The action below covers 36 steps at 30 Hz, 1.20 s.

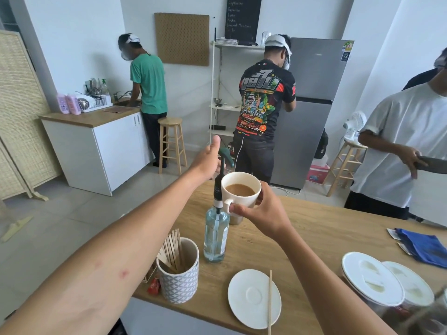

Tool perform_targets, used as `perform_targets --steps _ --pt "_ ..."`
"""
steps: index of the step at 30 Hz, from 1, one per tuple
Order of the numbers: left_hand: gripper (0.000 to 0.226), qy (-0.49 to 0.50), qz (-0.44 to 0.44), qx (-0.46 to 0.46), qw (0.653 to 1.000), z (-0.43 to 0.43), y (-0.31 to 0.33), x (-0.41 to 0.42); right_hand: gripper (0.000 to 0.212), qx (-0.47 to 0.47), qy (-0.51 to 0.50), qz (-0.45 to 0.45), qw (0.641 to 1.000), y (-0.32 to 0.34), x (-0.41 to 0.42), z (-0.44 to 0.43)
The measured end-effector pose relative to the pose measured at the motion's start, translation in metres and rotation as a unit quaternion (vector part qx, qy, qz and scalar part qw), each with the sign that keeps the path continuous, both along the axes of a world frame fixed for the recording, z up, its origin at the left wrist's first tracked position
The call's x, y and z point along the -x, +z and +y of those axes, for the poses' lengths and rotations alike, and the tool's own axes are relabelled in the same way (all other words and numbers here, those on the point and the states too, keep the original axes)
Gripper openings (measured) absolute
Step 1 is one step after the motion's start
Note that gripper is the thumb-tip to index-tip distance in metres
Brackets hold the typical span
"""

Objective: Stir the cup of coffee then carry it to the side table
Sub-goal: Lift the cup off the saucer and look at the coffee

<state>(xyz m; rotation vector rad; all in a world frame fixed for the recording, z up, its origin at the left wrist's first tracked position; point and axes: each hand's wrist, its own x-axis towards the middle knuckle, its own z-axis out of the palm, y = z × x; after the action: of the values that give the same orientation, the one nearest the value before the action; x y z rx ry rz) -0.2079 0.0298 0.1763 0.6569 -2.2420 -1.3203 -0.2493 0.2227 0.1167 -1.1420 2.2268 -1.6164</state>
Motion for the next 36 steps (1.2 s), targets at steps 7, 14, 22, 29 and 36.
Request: perform_targets --steps 7,14,22,29,36 --pt "0.040 0.103 0.070 0.018 0.992 0.005 -0.069 -0.037 0.084 -0.004 -0.003 -0.002 1.000 -0.013 0.004 0.014" --pt "0.034 -0.152 0.048 -0.013 0.987 0.034 -0.103 -0.062 0.088 -0.014 0.000 -0.033 0.999 -0.037 0.008 0.040" --pt "0.096 -0.306 -0.100 -0.041 0.946 0.057 -0.115 -0.049 0.079 -0.038 0.002 -0.056 0.998 -0.063 0.002 0.072" --pt "0.071 -0.331 -0.089 -0.072 0.937 0.084 -0.136 -0.041 0.083 -0.050 -0.003 -0.082 0.995 -0.086 -0.002 0.097" --pt "0.074 -0.307 -0.098 -0.047 0.945 0.095 -0.172 -0.037 0.081 -0.092 -0.013 -0.089 0.992 -0.109 -0.004 0.111"
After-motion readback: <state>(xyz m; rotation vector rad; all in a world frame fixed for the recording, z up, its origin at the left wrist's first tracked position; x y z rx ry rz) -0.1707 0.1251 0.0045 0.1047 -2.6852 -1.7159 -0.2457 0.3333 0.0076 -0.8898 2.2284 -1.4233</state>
